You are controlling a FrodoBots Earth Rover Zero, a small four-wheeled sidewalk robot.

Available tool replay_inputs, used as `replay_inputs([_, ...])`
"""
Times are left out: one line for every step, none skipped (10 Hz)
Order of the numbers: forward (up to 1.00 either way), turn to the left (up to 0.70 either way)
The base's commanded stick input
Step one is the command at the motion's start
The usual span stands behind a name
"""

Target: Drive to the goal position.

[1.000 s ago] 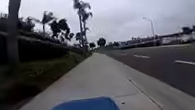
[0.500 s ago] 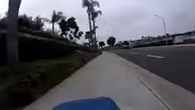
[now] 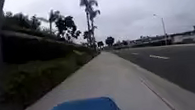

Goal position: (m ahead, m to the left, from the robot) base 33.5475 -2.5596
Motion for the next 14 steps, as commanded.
replay_inputs([1.00, 0.00])
replay_inputs([1.00, 0.00])
replay_inputs([1.00, 0.00])
replay_inputs([1.00, 0.00])
replay_inputs([1.00, 0.00])
replay_inputs([1.00, 0.00])
replay_inputs([1.00, 0.00])
replay_inputs([1.00, 0.00])
replay_inputs([1.00, 0.00])
replay_inputs([1.00, 0.00])
replay_inputs([1.00, 0.00])
replay_inputs([1.00, 0.00])
replay_inputs([1.00, 0.00])
replay_inputs([1.00, 0.00])
